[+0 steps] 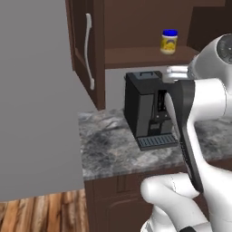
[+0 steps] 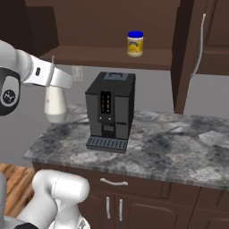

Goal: Move the oil and vinegar bottle and mayonnaise from the cabinet to the dining counter.

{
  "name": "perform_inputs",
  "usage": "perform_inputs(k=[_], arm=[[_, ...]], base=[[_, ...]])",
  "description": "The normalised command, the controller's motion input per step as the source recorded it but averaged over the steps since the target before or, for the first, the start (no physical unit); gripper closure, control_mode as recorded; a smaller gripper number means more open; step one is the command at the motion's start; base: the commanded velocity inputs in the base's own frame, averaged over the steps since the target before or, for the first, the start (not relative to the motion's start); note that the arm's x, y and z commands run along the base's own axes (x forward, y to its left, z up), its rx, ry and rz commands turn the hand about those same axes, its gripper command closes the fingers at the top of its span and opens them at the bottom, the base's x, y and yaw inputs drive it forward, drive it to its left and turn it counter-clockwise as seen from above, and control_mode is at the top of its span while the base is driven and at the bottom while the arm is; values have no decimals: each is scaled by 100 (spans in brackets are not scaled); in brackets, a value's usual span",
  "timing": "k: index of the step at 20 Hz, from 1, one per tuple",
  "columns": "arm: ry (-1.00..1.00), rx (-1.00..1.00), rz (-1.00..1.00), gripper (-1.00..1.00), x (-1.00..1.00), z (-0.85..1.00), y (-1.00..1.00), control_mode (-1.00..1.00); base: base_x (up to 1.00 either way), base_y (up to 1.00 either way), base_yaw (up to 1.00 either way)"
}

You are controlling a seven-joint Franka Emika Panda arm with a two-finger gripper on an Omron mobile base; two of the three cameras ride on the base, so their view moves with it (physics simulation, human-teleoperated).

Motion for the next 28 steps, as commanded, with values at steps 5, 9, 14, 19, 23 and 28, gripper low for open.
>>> perform_inputs(k=[5, 9, 14, 19, 23, 28], arm=[[0, 0, 0, 100, 0, 0, 0, 100], [0, 0, 0, 100, 0, 0, 0, 100], [0, 0, 0, 100, 0, 0, 0, 100], [0, 0, 0, 100, 0, 0, 0, 100], [0, 0, 0, 100, 0, 0, 0, 100], [0, 0, 0, 100, 0, 0, 0, 100]], base=[[-100, -13, -13], [-37, -5, -86], [-3, 0, -100], [0, 0, -100], [0, 0, -100], [0, 0, -99]])
